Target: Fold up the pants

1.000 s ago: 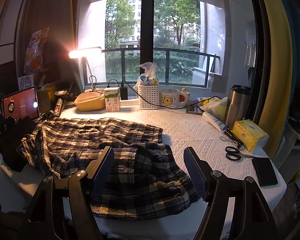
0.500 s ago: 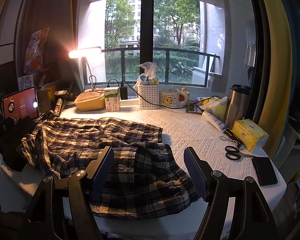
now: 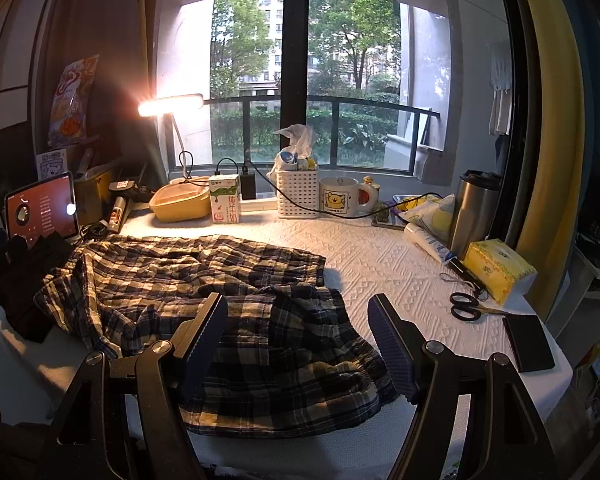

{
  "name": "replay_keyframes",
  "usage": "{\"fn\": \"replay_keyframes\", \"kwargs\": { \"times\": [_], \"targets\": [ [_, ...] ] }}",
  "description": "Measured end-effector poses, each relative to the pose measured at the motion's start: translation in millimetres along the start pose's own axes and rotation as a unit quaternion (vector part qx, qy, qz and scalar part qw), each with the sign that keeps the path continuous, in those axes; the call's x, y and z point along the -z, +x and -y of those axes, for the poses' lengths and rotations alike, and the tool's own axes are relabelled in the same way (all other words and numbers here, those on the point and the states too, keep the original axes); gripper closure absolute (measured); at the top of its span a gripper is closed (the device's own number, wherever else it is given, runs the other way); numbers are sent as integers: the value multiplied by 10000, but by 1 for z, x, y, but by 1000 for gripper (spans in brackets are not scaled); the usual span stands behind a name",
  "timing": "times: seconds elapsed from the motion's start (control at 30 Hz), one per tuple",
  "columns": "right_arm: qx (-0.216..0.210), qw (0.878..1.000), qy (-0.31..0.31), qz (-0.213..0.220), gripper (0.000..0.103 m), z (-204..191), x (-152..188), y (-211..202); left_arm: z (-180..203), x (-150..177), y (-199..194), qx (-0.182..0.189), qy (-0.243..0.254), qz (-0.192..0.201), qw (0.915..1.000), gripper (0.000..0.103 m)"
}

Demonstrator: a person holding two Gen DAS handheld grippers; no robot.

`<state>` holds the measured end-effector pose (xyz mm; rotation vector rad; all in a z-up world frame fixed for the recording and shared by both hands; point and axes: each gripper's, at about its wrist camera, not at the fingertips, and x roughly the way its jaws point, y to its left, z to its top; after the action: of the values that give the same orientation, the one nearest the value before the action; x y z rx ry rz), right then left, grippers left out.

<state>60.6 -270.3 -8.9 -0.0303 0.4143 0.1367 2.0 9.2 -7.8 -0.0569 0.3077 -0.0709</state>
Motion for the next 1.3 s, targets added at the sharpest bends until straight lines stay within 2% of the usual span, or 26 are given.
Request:
{"fn": "replay_keyframes", "kwargs": {
  "times": [0.5, 1.03, 1.17, 1.3],
  "targets": [
    [-18, 10000, -14, -19, 28, -2, 1, -1, 0, 0, -1, -7, -73, 16, 10000, 1],
    [13, 10000, -61, -48, 28, -4, 0, 1, 1, -1, -3, 152, -76, 37, 9998, 1],
    [138, 9988, -474, 31, 28, -7, -9, 5, -6, -1, 8, 369, -134, -179, 9991, 1],
    [125, 9967, -798, 45, 28, 0, -26, 20, -27, -13, 30, 48, 63, -242, 9997, 1]
  ]
}}
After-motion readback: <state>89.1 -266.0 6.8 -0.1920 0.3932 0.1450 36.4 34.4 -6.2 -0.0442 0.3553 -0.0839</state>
